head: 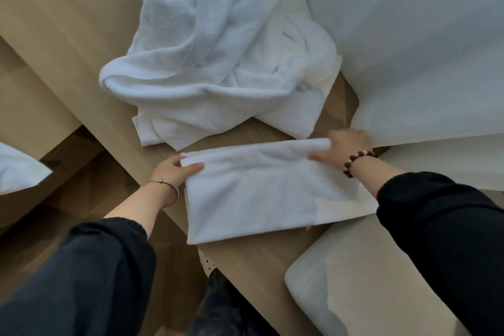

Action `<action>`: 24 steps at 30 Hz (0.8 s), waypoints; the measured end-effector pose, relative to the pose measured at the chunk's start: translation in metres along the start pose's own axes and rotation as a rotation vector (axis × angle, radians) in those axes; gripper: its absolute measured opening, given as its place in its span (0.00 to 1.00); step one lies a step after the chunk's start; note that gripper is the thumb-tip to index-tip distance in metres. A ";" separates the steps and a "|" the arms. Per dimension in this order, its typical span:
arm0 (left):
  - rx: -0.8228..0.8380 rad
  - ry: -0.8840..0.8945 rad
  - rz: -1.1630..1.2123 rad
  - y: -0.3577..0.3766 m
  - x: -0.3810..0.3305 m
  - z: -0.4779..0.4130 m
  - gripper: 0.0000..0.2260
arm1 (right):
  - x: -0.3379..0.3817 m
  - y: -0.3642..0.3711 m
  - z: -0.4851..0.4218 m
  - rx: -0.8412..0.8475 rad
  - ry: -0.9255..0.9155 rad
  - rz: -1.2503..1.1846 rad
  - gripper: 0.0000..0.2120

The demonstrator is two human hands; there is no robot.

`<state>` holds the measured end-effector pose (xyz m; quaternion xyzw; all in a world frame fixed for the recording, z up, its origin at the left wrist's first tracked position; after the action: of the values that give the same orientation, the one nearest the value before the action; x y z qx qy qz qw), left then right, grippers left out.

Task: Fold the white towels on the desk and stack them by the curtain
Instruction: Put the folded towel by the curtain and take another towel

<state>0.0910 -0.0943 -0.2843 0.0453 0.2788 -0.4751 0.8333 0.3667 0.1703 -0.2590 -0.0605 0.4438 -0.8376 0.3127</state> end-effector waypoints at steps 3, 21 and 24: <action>-0.009 -0.081 0.109 0.007 0.016 0.010 0.20 | -0.016 0.007 0.003 -0.031 0.059 -0.288 0.25; -0.149 -0.102 0.137 0.012 0.048 0.014 0.16 | -0.061 0.076 0.044 0.540 0.365 -1.571 0.31; -0.087 -0.147 0.119 0.012 0.053 0.016 0.21 | -0.056 0.071 0.046 0.534 0.348 -1.570 0.30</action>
<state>0.1279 -0.1338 -0.2997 -0.0095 0.2342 -0.4144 0.8794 0.4621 0.1408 -0.2775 -0.1453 0.1022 -0.8858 -0.4288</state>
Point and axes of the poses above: each hand's wrist, its own z-axis away from the middle knuckle, its own y-axis out of the palm, x = y × z, the point moved 6 cm from there along -z, towards the middle knuckle, and after that the axes turned 1 degree about -z, right-handed, at the moved point
